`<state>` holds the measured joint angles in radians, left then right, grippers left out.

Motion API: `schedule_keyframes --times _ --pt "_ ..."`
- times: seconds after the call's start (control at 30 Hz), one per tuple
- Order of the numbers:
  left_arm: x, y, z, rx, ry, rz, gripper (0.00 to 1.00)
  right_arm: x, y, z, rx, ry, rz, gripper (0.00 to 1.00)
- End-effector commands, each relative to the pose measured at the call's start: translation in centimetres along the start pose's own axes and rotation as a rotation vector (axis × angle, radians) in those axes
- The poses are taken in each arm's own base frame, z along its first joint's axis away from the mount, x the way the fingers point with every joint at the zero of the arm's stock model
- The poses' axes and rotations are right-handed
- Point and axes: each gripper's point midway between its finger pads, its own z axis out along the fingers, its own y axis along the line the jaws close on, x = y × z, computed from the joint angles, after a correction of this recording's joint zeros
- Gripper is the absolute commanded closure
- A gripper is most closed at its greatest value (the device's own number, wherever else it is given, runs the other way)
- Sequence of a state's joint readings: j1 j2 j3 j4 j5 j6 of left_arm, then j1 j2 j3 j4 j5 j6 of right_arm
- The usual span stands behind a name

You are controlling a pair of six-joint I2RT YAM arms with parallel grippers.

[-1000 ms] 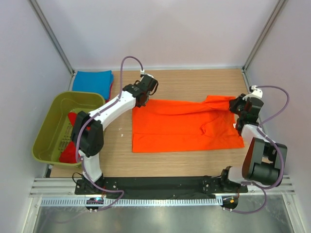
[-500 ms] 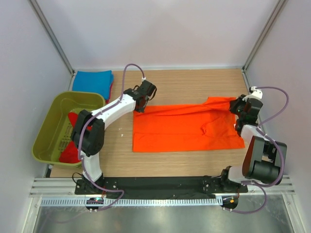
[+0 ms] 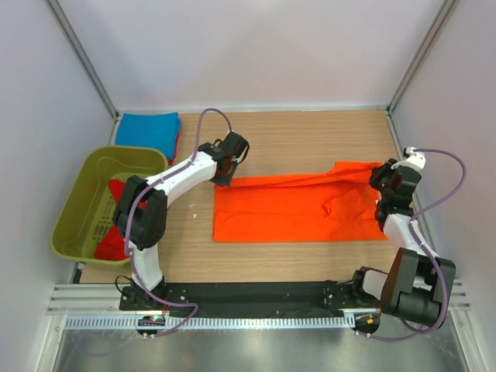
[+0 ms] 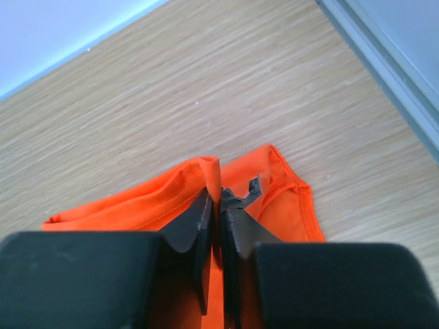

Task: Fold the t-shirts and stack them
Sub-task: Fold the tshirt

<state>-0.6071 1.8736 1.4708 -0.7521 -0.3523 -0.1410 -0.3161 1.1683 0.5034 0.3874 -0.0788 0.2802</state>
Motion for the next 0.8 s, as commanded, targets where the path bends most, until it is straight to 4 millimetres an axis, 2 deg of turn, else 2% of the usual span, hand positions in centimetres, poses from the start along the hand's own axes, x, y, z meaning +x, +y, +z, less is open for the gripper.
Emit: schedule_keyframes --times 0.0,0.13,0.17,0.2,0.23,0.33,0.4,0.43,0.47,0.5,0.57,0.6,0.67,0.7,0.77 --pt "0.8 0.0 -1.0 0.01 0.014 0.009 1.0 0.6 -0.5 -0.7 0.03 0.007 0.054 0.84" --pt "1.8 -1.0 -1.2 0.041 0.043 0.031 0.98 2.0 -1.7 -2.1 0.098 0.037 0.079 0.78" --pt "2.2 -1.3 -1.2 0.056 0.056 0.04 0.96 1.9 -3.1 -2.5 0.178 0.024 0.082 0.77" --pt "2.7 -1.9 -1.3 0.083 0.075 0.05 0.93 1.3 -3.4 -2.9 0.204 0.011 0.076 0.73" --pt "3.1 -2.3 -1.4 0.101 0.09 0.054 0.92 1.8 -4.3 -3.5 0.256 0.037 0.076 0.71" --pt "5.3 -4.3 -2.2 0.212 0.169 0.067 0.87 0.7 -6.3 -4.8 0.393 0.01 0.073 0.64" --pt "6.2 -4.1 -2.4 0.197 0.197 0.061 0.86 -0.5 -7.0 -5.2 0.454 -0.008 0.083 0.59" --pt "6.4 -4.0 -2.4 0.18 0.204 0.054 0.85 -0.1 -7.3 -5.6 0.483 0.023 0.084 0.58" --pt "6.7 -2.9 -2.3 0.116 0.217 0.056 0.85 0.1 -7.4 -5.6 0.495 0.036 0.104 0.57" --pt "6.8 -2.3 -2.1 0.08 0.221 0.055 0.86 -0.7 -6.9 -5.4 0.484 0.034 0.117 0.57" --pt "6.7 -0.7 -2.1 -0.02 0.223 0.046 0.85 0.1 -6.1 -4.9 0.454 0.102 0.135 0.57" --pt "6.2 -0.2 -2.2 -0.054 0.213 0.038 0.84 -0.7 -5.1 -4.5 0.412 0.111 0.145 0.55" --pt "5.6 1.1 -2.4 -0.133 0.199 0.012 0.79 0.9 -3.9 -4.0 0.365 0.204 0.187 0.53" --pt "4.7 1.0 -2.7 -0.134 0.176 -0.011 0.77 0.3 -3.3 -3.6 0.351 0.219 0.208 0.57" --pt "3.8 0.2 -2.7 -0.1 0.155 -0.057 0.78 2.3 -2.4 -4.0 0.353 0.35 0.273 0.58"
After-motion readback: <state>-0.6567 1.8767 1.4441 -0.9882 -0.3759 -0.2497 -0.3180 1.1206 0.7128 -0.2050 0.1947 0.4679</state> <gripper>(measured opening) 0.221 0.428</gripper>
